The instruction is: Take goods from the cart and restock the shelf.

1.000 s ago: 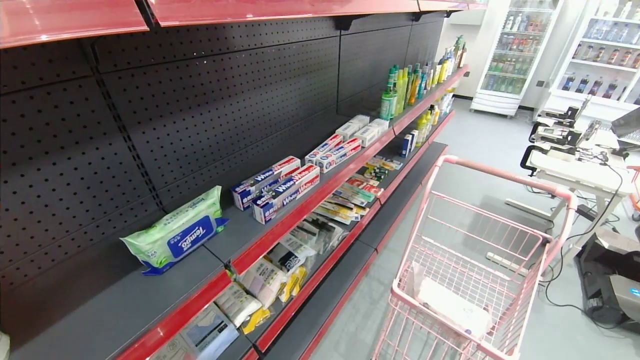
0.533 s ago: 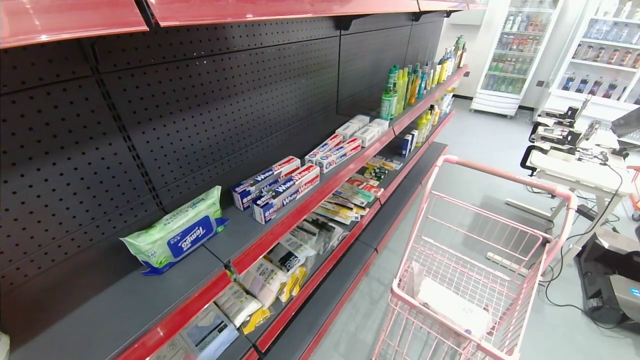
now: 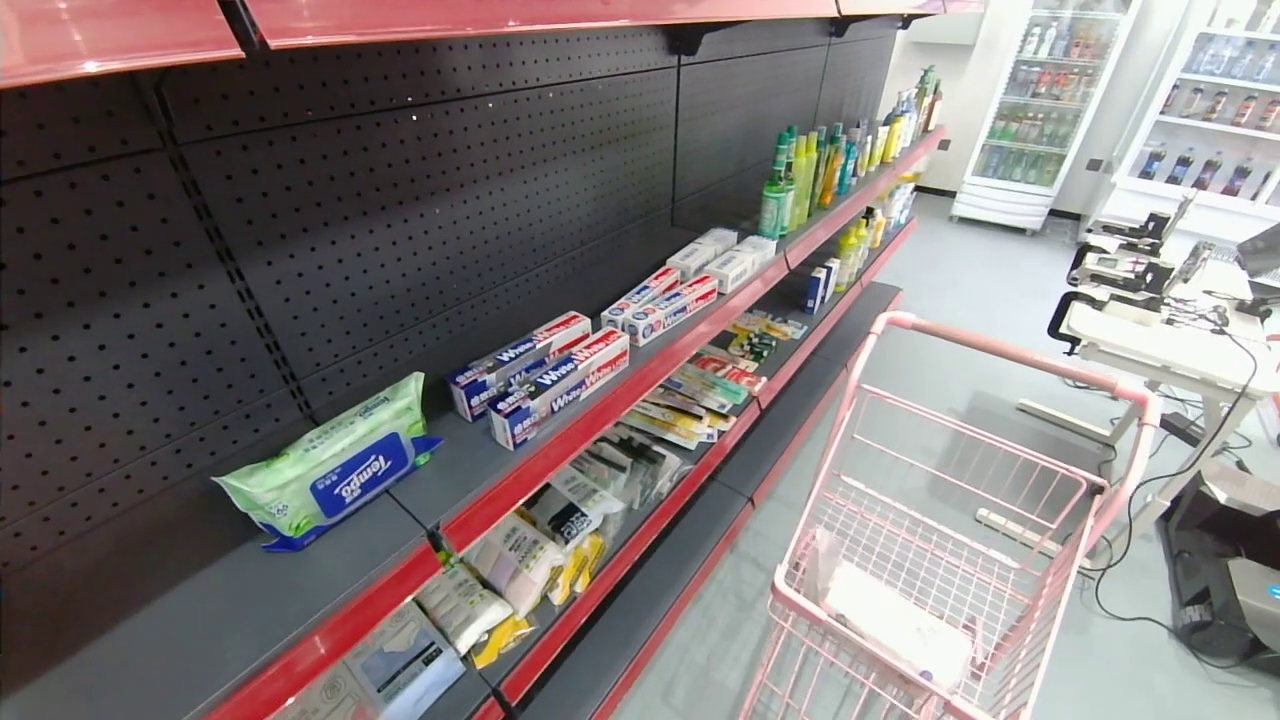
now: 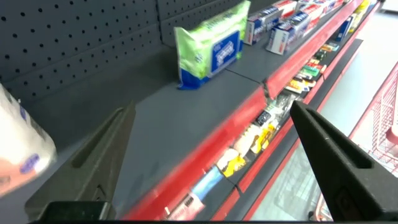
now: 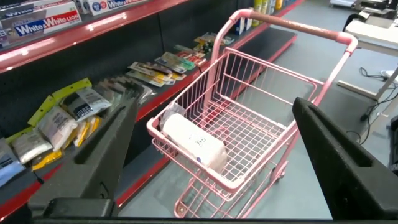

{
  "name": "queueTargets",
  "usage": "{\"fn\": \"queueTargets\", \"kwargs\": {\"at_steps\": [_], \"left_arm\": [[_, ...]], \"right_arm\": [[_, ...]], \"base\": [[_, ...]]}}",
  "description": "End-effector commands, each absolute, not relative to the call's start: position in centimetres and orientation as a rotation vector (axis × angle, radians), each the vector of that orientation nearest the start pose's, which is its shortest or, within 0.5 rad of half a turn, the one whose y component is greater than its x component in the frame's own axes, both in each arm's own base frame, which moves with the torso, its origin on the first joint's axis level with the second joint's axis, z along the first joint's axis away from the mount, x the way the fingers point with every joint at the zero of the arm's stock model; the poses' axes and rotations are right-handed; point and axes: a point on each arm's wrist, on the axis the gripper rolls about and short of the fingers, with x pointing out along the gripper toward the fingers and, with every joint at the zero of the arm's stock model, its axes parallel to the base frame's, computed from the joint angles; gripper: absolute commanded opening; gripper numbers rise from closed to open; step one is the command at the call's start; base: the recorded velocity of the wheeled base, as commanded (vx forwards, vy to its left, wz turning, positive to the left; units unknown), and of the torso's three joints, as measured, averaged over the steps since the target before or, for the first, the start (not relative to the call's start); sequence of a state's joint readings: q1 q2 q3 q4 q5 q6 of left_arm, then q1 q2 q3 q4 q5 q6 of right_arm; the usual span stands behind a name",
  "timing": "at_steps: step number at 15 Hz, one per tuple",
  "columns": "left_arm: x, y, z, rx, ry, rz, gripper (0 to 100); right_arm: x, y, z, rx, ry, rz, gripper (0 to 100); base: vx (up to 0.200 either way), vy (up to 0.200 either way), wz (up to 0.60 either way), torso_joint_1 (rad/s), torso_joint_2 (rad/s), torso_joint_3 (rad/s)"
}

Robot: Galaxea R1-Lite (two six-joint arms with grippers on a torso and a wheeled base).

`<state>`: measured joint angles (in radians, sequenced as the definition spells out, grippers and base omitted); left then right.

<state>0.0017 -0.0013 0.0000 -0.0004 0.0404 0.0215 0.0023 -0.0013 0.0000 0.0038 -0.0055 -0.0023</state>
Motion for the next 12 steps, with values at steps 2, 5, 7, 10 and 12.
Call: {"fn": "queueTargets", "kwargs": {"at_steps": [2,5,7,10,12], "left_arm": [[-2.3,0.1,7.5,0.02,0.0,0.041,100],[-2.3,0.1,7.5,0.02,0.0,0.041,100],[-2.3,0.1,7.5,0.018,0.0,0.041,100],[-2.3,0.1,7.5,0.018,0.0,0.041,100],[-2.3,0.1,7.5,0.018,0.0,0.041,100]], "right_arm": [[-2.3,0.0,7.5,-0.005,0.003,-0.003,100],[-2.0,0.0,7.7,-0.016,0.037,0.009,100],[0.1,0.0,16.5,0.035,0.063,0.014,100],[4.9,0.1,23.5,0.104,0.143,0.011,100],[9.4,0.3,21.5,0.124,0.408,0.073,100]], "base": [[0.0,0.0,0.0,0.0,0.0,0.0],[0.0,0.0,0.0,0.0,0.0,0.0],[0.0,0.0,0.0,0.0,0.0,0.0],[0.0,0.0,0.0,0.0,0.0,0.0],[0.0,0.0,0.0,0.0,0.0,0.0]]}}
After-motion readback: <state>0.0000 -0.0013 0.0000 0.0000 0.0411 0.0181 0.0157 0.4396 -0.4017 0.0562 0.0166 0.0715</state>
